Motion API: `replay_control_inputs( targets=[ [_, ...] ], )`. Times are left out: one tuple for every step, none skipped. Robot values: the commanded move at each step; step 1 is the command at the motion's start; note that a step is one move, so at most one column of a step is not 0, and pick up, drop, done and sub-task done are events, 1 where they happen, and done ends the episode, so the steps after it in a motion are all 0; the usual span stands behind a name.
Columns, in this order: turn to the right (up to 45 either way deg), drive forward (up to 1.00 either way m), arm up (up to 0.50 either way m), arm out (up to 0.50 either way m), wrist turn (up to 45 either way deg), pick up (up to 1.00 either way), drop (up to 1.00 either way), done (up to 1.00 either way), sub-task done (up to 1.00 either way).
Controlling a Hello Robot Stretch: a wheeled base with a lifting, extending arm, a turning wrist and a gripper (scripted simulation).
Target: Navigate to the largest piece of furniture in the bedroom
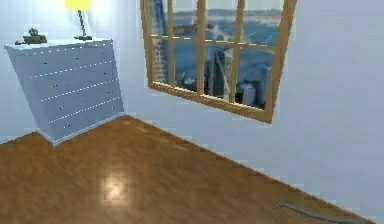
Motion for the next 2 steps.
replay_control_inputs(
  targets=[
    [-45.0, 0.00, 0.00, 0.00, 0.0, 0.00, 0.00, 0.00, 0.00],
    [-6.0, 0.00, 0.00, 0.00, 0.0, 0.00, 0.00, 0.00, 0.00]
  ],
)
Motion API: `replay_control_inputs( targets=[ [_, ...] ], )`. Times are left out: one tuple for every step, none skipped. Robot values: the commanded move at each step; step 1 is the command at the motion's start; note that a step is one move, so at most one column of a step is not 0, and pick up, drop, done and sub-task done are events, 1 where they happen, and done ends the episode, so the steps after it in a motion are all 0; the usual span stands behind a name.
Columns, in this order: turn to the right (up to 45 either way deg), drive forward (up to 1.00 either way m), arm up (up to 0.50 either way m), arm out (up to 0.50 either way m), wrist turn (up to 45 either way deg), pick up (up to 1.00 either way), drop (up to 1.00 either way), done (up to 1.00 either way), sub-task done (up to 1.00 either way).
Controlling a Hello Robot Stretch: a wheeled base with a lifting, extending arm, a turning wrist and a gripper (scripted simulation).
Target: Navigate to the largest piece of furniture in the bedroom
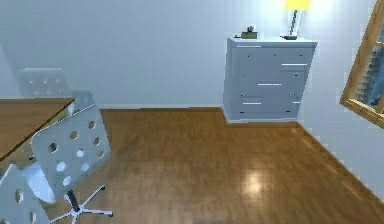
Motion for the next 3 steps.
replay_control_inputs(
  targets=[
    [0.0, 1.00, 0.00, 0.00, 0.0, 0.00, 0.00, 0.00, 0.00],
    [-3.0, 0.00, 0.00, 0.00, 0.0, 0.00, 0.00, 0.00, 0.00],
    [0.0, 0.50, 0.00, 0.00, 0.0, 0.00, 0.00, 0.00, 0.00]
  ],
)
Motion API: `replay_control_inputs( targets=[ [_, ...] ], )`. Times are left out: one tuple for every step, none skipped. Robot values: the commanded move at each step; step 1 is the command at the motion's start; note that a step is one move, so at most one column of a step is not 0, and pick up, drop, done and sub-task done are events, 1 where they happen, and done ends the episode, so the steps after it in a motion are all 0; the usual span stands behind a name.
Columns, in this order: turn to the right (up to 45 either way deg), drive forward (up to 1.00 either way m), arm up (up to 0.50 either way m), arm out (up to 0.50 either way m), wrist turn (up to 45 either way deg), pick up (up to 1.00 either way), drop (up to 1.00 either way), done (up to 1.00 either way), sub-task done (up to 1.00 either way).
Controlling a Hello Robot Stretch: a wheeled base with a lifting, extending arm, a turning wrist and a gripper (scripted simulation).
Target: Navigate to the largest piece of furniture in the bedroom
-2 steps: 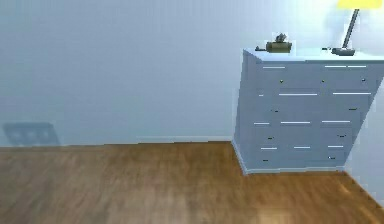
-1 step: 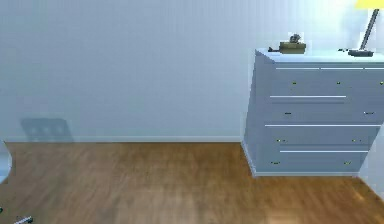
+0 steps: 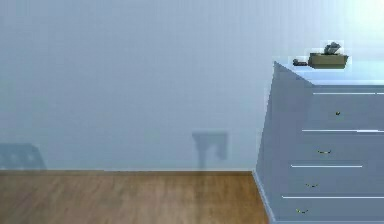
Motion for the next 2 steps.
replay_control_inputs(
  targets=[
    [-39.0, 0.00, 0.00, 0.00, 0.0, 0.00, 0.00, 0.00, 0.00],
    [0.0, 0.25, 0.00, 0.00, 0.0, 0.00, 0.00, 0.00, 0.00]
  ],
)
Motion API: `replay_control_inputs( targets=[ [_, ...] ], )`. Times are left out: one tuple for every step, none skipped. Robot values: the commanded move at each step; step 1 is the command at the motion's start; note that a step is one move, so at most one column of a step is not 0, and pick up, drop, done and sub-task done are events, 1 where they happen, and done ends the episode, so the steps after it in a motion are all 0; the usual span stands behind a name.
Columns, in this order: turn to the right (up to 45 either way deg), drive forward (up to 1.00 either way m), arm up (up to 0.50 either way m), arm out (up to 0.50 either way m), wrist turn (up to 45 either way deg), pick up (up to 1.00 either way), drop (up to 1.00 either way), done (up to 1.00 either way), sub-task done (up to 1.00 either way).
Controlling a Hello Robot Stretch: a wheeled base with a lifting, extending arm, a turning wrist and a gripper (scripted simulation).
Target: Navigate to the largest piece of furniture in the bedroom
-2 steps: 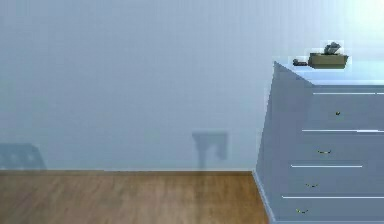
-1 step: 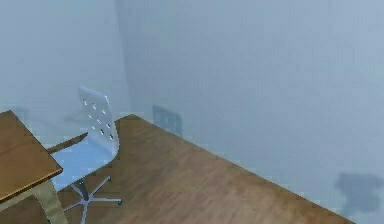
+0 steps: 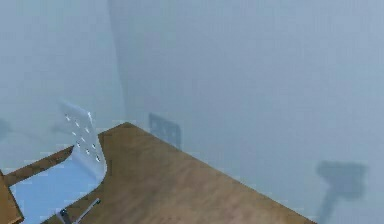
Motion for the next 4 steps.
replay_control_inputs(
  targets=[
    [45.0, 0.00, 0.00, 0.00, 0.0, 0.00, 0.00, 0.00, 0.00],
    [45.0, 0.00, 0.00, 0.00, 0.0, 0.00, 0.00, 0.00, 0.00],
    [36.0, 0.00, 0.00, 0.00, 0.0, 0.00, 0.00, 0.00, 0.00],
    [0.0, 0.30, 0.00, 0.00, 0.0, 0.00, 0.00, 0.00, 0.00]
  ],
)
